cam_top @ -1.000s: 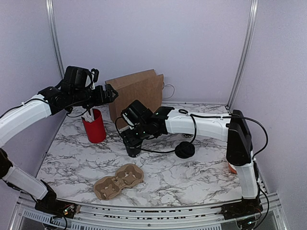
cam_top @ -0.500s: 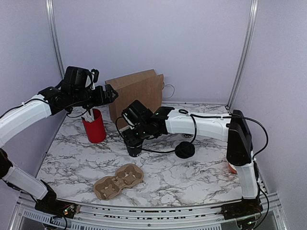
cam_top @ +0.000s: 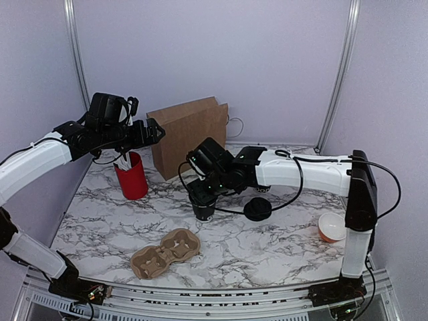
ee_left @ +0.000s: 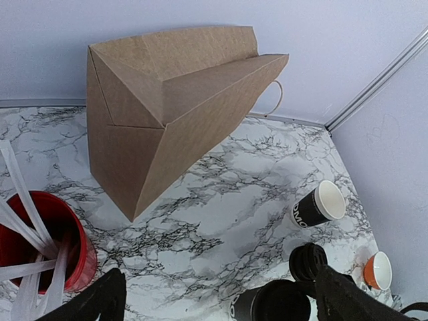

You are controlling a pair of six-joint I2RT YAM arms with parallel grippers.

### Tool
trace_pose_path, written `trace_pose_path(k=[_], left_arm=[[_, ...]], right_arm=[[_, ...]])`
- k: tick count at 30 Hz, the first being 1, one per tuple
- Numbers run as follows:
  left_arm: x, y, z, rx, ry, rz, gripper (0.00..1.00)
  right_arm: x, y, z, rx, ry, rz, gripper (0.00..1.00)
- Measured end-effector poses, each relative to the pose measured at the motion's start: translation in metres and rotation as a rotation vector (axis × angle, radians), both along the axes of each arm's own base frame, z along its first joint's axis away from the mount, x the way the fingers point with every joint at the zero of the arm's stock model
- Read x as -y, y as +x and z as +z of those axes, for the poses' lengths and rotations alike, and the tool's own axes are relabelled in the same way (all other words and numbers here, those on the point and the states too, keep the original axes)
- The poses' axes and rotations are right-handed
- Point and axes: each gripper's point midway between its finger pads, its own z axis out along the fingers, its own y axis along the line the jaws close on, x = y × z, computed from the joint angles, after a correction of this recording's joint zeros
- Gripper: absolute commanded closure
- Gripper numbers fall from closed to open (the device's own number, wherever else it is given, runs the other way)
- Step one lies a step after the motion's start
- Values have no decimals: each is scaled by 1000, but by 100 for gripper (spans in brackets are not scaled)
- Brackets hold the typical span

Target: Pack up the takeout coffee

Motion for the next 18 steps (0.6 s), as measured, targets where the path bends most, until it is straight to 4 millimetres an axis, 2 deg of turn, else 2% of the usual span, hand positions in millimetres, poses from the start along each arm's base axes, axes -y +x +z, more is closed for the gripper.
trace_pose_path(k=[10, 15, 18], left_arm=[[10, 6, -10, -33, -5, -25, 1], [13, 6, -14, -49, -13, -33, 1], [14, 7, -11, -50, -24, -33, 1]], right_arm=[[79, -21, -2, -43, -19, -118, 35], [125, -29, 9, -41, 2, -195, 34], [160, -35, 11, -46, 9, -249, 34]])
